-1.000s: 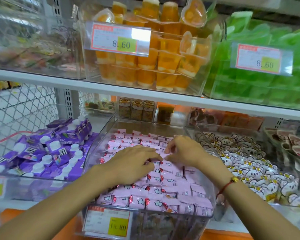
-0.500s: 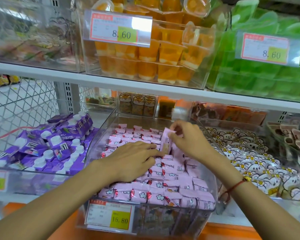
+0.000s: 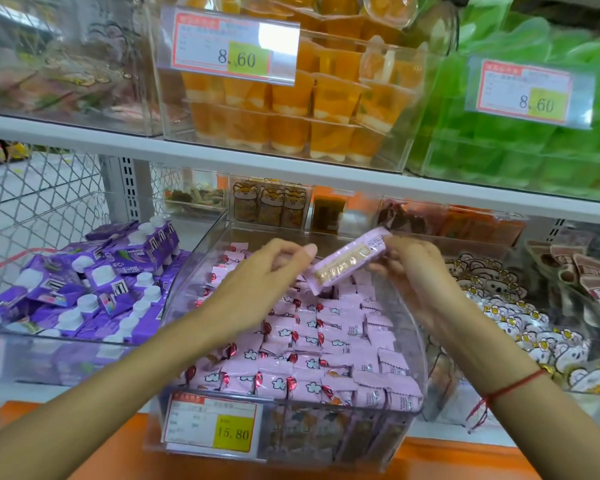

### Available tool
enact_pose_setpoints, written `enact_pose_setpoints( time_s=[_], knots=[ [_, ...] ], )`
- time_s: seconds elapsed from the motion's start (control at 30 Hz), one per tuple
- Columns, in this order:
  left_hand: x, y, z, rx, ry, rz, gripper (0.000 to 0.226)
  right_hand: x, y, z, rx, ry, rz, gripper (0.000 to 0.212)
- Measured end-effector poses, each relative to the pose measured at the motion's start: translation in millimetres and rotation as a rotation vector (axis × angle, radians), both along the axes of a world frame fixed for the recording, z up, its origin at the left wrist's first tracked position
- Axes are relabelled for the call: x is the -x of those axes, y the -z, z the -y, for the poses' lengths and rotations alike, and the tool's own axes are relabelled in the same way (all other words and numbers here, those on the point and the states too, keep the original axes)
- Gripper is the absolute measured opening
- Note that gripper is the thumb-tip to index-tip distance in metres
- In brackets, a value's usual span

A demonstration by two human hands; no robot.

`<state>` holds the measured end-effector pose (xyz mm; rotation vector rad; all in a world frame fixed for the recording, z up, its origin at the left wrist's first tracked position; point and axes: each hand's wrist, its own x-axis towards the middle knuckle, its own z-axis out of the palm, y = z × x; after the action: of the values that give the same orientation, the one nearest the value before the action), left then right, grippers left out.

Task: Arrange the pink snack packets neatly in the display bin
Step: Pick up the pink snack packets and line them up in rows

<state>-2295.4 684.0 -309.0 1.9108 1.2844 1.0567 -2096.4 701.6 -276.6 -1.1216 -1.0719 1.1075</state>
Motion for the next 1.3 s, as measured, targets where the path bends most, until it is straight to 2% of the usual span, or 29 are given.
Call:
enact_pose_setpoints(
  time_s=[0.07, 0.23, 0.33, 0.37, 0.43, 0.5, 0.57, 0.67, 0.77, 0.8, 0.93, 1.0, 1.07, 1.17, 1.23, 1.3],
  knots=[
    [-3, -2, 2, 0.06, 0.019, 0.003, 0.067, 2, 0, 0, 0.026, -0.033, -0.052, 0.023],
    [-2, 1, 2, 0.025, 0.057, -0.073, 0.039, 9, -3, 0, 0.006, -0.112, -0.055, 0.018],
    [-3, -2, 2, 0.069, 0.082, -0.005, 0.031, 10, 0, 1, -0.027, -0.129, 0.04, 0.019],
    [-4, -2, 2, 0.095, 0.065, 0.048, 0.027, 9, 1, 1, -0.072, -0.101, 0.144, 0.018],
    [-6, -4, -1, 0.173, 0.011, 0.174, 0.02, 4, 3, 2, -0.281, 0.012, 0.563, 0.022],
    [-8, -5, -2, 0.22, -0.032, 0.272, 0.02, 2, 5, 4, -0.524, 0.003, 0.95, 0.048],
    [-9, -3, 0, 0.204, -0.039, 0.257, 0.028, 6, 5, 8, -0.653, -0.102, 1.148, 0.066],
    [-11, 1, 1, 0.189, -0.005, 0.184, 0.049, 10, 8, 11, -0.753, -0.095, 1.343, 0.051],
    [-13, 1, -2, 0.162, -0.036, 0.187, 0.062, 8, 7, 7, -0.683, -0.052, 1.254, 0.043],
    [-13, 2, -3, 0.11, -0.051, 0.134, 0.063, 7, 7, 5, -0.642, -0.053, 1.199, 0.041],
    [-9, 12, -9, -0.138, -0.032, -0.409, 0.026, 1, 7, -1, -0.483, -0.072, 1.063, 0.029],
    [-9, 18, -15, -0.198, 0.009, -0.649, 0.035, 1, 7, -3, -0.427, -0.079, 0.986, 0.023],
    [-10, 22, -19, -0.236, 0.042, -0.813, 0.044, 3, 7, -4, -0.363, -0.08, 0.846, 0.025],
    [-10, 26, -23, -0.275, 0.048, -0.891, 0.046, 6, 8, -5, -0.287, -0.127, 0.682, 0.046],
    [-9, 26, -24, -0.3, 0.046, -0.906, 0.045, 7, 8, -7, -0.273, -0.152, 0.7, 0.055],
    [-8, 27, -23, -0.308, 0.048, -0.898, 0.044, 8, 8, -9, -0.275, -0.164, 0.769, 0.053]
  ],
)
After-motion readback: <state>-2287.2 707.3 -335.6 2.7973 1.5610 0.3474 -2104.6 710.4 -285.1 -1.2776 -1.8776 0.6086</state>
